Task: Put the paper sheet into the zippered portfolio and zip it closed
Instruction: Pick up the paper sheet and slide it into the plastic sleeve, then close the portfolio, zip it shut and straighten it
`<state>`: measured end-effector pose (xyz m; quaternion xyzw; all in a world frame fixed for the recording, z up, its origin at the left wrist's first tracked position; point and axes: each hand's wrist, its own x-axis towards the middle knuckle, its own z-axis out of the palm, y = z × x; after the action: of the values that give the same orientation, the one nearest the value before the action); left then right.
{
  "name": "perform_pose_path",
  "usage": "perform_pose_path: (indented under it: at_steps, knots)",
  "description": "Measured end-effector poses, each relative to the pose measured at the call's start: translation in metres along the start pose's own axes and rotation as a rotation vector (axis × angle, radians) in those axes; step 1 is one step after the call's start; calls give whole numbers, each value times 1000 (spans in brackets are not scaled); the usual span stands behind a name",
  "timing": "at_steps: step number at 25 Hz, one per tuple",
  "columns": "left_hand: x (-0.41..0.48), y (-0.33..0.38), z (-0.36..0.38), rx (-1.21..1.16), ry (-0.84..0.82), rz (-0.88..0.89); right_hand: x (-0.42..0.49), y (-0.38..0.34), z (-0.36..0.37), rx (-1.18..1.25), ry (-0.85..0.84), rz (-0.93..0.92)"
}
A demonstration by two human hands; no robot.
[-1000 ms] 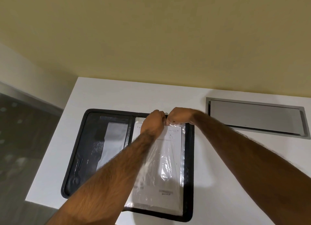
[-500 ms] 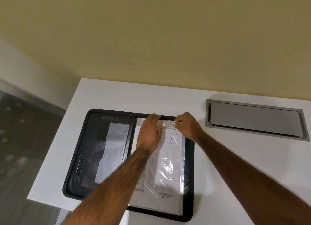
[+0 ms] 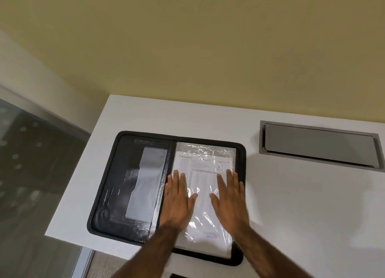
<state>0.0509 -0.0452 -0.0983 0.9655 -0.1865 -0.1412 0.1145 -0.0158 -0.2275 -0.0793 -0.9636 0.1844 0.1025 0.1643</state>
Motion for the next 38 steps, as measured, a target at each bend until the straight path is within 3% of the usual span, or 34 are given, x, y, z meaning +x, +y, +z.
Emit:
perform_pose_path:
  at_steps: [7,12,18,23,29,35,38]
  knots:
    - [-9,6,-13,82,-128,47,2,9,2,-144,-54,25]
    - [-23,-41,-36,122,-169,116,-5,12,1,-149,-55,20]
    - [-36,-153,-83,37,-21,-243,-19,-18,1,-117,12,158]
    - [-38,-213,-113,-152,-5,-508,-52,-105,20,54,-2,164]
    - [-27,-221,-138,-317,3,-497,-57,-212,51,216,-135,22]
    - [-10,-228,-153,-595,-20,-669,-53,-226,59,223,-204,13]
    - [-3,-234,-165,-698,52,-650,-49,-228,58,215,-233,46]
